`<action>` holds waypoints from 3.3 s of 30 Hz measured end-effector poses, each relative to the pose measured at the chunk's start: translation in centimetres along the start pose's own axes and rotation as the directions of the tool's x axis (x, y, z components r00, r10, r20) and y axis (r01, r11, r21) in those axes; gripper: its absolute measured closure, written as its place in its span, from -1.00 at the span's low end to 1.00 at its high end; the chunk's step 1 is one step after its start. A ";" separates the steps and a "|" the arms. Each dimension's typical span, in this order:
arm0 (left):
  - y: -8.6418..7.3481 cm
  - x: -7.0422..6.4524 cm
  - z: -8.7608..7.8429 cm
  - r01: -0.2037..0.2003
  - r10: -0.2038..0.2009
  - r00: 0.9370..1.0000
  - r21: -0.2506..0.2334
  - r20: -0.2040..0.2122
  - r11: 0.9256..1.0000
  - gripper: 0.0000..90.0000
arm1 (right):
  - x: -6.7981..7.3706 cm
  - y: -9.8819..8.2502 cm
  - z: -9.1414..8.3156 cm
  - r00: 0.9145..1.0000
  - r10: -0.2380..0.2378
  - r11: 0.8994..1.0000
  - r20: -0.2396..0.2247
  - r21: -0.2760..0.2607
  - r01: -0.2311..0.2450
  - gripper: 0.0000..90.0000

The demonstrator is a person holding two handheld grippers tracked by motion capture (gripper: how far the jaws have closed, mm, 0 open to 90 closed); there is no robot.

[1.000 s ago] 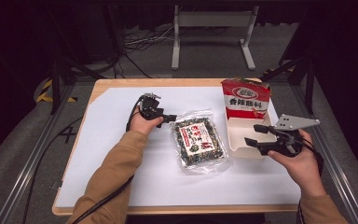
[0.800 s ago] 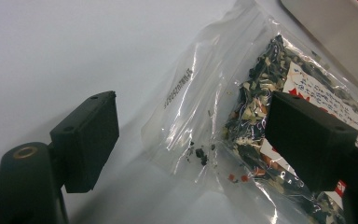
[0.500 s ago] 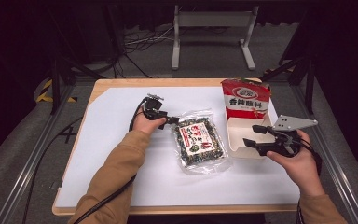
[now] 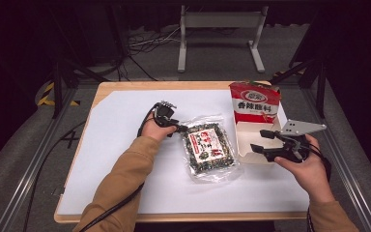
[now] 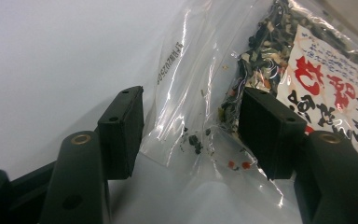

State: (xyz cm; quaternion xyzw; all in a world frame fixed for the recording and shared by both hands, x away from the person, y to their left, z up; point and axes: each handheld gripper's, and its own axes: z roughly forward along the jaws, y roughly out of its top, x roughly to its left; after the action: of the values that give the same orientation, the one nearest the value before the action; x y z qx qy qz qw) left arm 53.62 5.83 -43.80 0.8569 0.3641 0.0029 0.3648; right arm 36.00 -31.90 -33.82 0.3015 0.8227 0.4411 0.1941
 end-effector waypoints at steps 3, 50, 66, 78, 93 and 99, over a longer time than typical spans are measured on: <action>0.3 -0.9 0.3 -0.017 0.018 0.999 0.023 -0.027 1.000 -0.21 | 0.0 0.0 0.1 1.000 -0.001 1.000 -0.002 0.001 0.001 -0.20; 0.5 -2.7 -1.3 -0.024 0.026 0.991 0.021 -0.132 0.999 1.00 | -0.1 0.0 0.1 1.000 0.010 1.000 -0.001 -0.010 -0.010 -0.20; 0.0 -2.9 -7.2 -0.038 0.025 0.996 -0.152 -0.087 0.988 1.00 | 0.1 0.4 0.7 1.000 0.000 1.000 -0.012 -0.008 0.000 -0.20; 1.3 -7.8 -14.4 -0.216 0.193 0.976 -0.307 -0.103 0.927 1.00 | 0.5 1.1 0.7 1.000 -0.006 0.999 -0.029 -0.036 0.005 -0.18; 0.8 -12.6 -19.1 -0.338 0.338 0.938 -0.400 -0.073 0.852 1.00 | 0.7 1.9 1.1 0.997 0.001 0.997 -0.071 -0.071 -0.006 -0.17; 0.4 -13.2 -19.7 -0.345 0.363 0.931 -0.422 -0.040 0.839 1.00 | 0.9 2.2 1.3 0.995 -0.010 0.997 -0.103 -0.081 0.002 -0.26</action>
State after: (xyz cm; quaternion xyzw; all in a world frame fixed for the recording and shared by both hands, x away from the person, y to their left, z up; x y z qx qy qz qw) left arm 38.85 9.60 -25.65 0.8098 0.1827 0.1309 0.5419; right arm 36.79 -29.52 -32.69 0.2678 0.8140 0.4885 0.1646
